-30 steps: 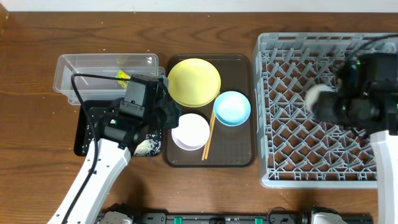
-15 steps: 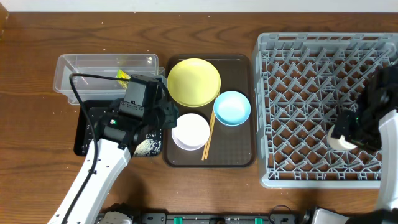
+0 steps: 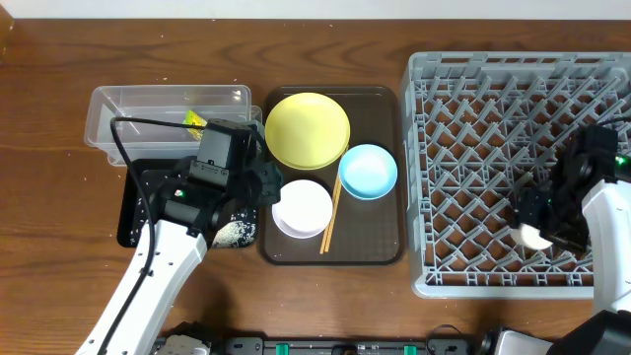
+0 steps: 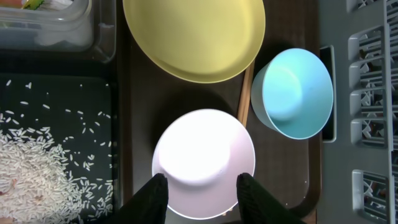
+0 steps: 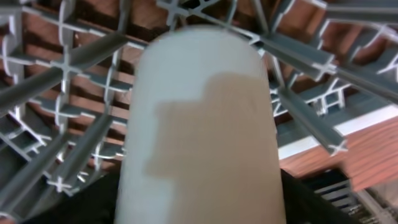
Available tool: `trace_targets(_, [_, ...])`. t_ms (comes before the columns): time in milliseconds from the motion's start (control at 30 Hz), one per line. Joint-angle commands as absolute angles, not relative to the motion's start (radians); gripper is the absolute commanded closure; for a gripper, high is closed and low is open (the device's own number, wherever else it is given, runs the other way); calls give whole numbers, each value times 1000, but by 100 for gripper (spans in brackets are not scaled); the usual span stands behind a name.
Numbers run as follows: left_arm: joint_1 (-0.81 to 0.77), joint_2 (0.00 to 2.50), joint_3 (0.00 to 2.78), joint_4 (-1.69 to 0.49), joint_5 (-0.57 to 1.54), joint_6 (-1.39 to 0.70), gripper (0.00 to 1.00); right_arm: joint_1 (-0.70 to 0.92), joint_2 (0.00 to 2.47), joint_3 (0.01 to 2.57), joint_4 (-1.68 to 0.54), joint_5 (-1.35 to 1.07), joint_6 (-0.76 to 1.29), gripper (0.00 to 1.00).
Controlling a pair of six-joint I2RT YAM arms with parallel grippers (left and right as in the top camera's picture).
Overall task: Sort waste into correct bins and load items into the dishwasher rack
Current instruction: 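Place the white cup into the dishwasher rack with the right gripper, then reach the right gripper to the light-blue bowl and grasp it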
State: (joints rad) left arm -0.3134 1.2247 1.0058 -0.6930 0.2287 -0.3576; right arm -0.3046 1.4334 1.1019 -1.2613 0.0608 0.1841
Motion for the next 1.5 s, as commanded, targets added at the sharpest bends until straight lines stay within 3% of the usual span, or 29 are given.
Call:
trace_targets(0, [-310,1219,1012,-700,215,-348,53,-308,1440,1097,-1251,62,187,1])
trace_targets(333, [-310,1222,1012,-786,139,-348,46,-292,1426,1222,-1241,-95,149,1])
trace_targets(567, [-310,1222,1007,-860,80,-348,43,-118,1418,1393,-1089,-386,-28,11])
trace_targets(967, [-310,1222,981,-879,81,-348,42,359,1588,1392,-896,-109,-117,19])
trace_targets(1133, [-310,1222,981,-878,81,-348,42,422,1731,1392,-818,14,-104,24])
trace_targets(1467, [-310,1222,981,-878,81,-348,42,445,1937,1392,-705,18,-103,34])
